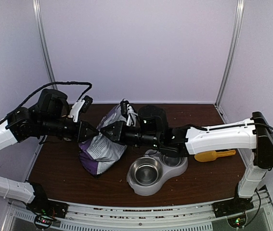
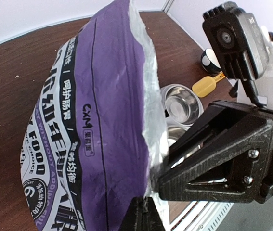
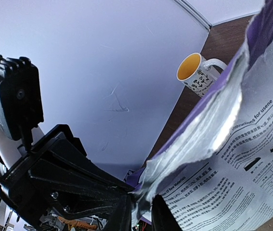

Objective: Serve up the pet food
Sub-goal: Open the seal of the pet food bag.

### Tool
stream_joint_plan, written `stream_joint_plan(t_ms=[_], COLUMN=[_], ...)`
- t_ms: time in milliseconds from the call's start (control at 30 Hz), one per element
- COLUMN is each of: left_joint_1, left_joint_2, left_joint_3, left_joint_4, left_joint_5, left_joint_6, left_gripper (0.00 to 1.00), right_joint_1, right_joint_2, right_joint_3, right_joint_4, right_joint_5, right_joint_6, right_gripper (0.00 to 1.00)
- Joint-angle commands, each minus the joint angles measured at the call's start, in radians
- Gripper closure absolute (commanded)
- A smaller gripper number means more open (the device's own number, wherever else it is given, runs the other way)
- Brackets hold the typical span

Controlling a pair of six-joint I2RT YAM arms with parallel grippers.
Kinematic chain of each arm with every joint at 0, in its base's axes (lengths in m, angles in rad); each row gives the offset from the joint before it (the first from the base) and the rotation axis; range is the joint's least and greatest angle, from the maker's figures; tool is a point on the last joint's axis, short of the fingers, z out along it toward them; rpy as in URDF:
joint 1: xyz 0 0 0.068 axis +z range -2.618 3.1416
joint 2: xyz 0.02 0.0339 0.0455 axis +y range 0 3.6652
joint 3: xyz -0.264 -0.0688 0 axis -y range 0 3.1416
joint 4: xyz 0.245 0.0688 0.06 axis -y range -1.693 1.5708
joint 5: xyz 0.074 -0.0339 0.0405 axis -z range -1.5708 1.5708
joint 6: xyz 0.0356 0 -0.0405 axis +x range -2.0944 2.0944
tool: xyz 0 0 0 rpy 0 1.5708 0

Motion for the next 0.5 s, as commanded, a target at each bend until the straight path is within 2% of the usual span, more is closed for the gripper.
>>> stream_joint_plan(t_ms=[0,233,467], left_joint_1=[0.036,0.04,0.041], left_joint_2=[-0.014,-0.026,-0.049], left_joint_3=[-0.034,-0.061,-0.08], left_joint_4=[0.017,0.078,0.107], left_joint_5=[-0.042,0.035,0.049], left_joint_6=[-0.039,-0.049,-0.048], left_gripper=[1.0,1.0,1.0], right_joint_1=[-0.004,-0.004,-0.005], right_joint_2=[0.002,0.026,0.04], right_joint_3=[-0.026,-0.001,0.023], right_joint_4=[0.029,0.019,-0.01], right_joint_5=[-0.002,-0.004,-0.003], right_joint_6=[0.004,-0.003,-0.006], right_gripper=[0.87,0.87,0.88])
